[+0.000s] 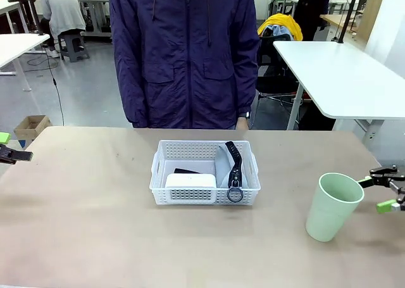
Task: Efficiently arrange items inside the basket to fit them all.
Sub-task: Pick up the Reusable plastic cup and place it inside the Organizing basket.
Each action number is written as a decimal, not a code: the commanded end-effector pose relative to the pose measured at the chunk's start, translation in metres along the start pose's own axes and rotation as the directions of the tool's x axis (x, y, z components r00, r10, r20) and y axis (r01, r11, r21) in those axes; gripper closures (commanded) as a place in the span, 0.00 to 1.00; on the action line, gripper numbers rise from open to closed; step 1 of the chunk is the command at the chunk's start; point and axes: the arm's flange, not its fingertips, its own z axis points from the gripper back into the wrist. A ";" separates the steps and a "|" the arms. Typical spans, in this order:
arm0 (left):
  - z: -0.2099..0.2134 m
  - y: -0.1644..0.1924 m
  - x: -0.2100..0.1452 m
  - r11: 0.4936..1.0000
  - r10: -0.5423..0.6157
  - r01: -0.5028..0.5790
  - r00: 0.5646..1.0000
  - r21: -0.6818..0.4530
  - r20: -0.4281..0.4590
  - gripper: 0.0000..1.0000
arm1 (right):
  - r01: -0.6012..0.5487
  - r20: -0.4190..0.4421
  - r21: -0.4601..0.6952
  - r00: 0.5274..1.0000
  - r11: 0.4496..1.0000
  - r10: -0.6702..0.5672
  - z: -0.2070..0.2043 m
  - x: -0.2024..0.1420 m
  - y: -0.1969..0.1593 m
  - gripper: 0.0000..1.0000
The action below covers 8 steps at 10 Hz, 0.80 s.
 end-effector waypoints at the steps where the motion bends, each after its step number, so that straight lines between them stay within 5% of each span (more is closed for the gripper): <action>1: -0.003 -0.003 -0.001 1.000 0.007 -0.007 1.000 0.005 -0.003 0.00 | -0.053 0.023 -0.124 0.998 0.991 0.056 -0.027 -0.015 0.010 0.00; 4: -0.003 -0.003 -0.001 1.000 0.007 -0.007 1.000 0.005 -0.003 0.00 | -0.038 -0.056 -0.308 0.998 0.950 0.022 -0.056 -0.033 0.023 0.00; 5: -0.003 -0.003 -0.001 1.000 0.007 -0.007 1.000 0.005 -0.003 0.00 | 0.028 -0.080 -0.316 0.995 0.948 -0.057 -0.057 -0.035 0.022 0.00; 6: -0.003 -0.003 -0.001 1.000 0.007 -0.007 1.000 0.005 -0.003 0.00 | -0.025 -0.002 -0.230 1.000 0.973 0.025 -0.010 -0.031 -0.018 0.00; 8: -0.003 -0.003 -0.001 1.000 0.007 -0.007 1.000 0.005 -0.003 0.00 | -0.025 -0.002 -0.230 1.000 0.973 0.025 -0.010 -0.031 -0.018 0.00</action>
